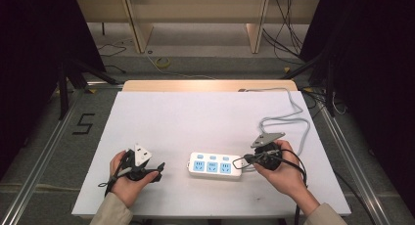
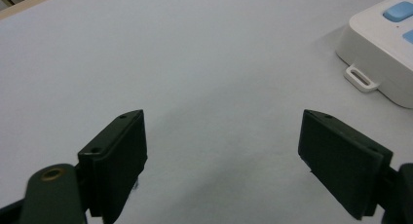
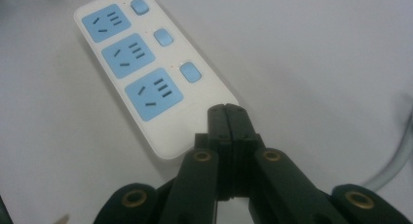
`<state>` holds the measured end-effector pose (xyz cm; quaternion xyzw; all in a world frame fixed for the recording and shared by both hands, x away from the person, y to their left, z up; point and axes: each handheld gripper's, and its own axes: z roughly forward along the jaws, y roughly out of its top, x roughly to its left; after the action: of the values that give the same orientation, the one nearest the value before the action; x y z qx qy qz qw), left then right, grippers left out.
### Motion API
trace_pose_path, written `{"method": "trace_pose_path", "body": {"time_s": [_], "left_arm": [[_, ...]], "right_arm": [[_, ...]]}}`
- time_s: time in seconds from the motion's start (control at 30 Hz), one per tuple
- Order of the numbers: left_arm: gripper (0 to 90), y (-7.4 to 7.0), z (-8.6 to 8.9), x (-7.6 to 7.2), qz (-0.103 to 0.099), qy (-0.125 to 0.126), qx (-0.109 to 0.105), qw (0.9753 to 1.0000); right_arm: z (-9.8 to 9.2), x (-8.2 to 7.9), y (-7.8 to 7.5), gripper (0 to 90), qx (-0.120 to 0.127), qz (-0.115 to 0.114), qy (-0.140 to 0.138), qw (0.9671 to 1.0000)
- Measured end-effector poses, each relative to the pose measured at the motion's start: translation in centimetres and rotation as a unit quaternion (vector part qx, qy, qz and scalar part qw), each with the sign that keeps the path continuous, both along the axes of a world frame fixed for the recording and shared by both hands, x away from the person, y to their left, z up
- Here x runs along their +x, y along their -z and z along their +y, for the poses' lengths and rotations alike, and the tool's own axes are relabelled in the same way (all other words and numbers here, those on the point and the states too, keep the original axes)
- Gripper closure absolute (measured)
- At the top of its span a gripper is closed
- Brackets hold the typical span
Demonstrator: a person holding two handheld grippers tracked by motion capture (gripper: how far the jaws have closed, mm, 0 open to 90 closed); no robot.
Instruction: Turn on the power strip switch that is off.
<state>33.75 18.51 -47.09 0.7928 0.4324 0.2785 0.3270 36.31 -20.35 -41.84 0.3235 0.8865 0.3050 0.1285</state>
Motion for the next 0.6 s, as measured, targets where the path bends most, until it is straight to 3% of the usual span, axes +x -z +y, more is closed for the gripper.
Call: {"method": "trace_pose_path", "body": {"time_s": [0.6], "left_arm": [[17.9, 0.0, -0.1, 0.0, 0.0, 0.001, 0.001, 1.0]], "right_arm": [[1.3, 0.6, -0.2, 90.0, -0.002, 0.013, -0.013, 0.9998]]}}
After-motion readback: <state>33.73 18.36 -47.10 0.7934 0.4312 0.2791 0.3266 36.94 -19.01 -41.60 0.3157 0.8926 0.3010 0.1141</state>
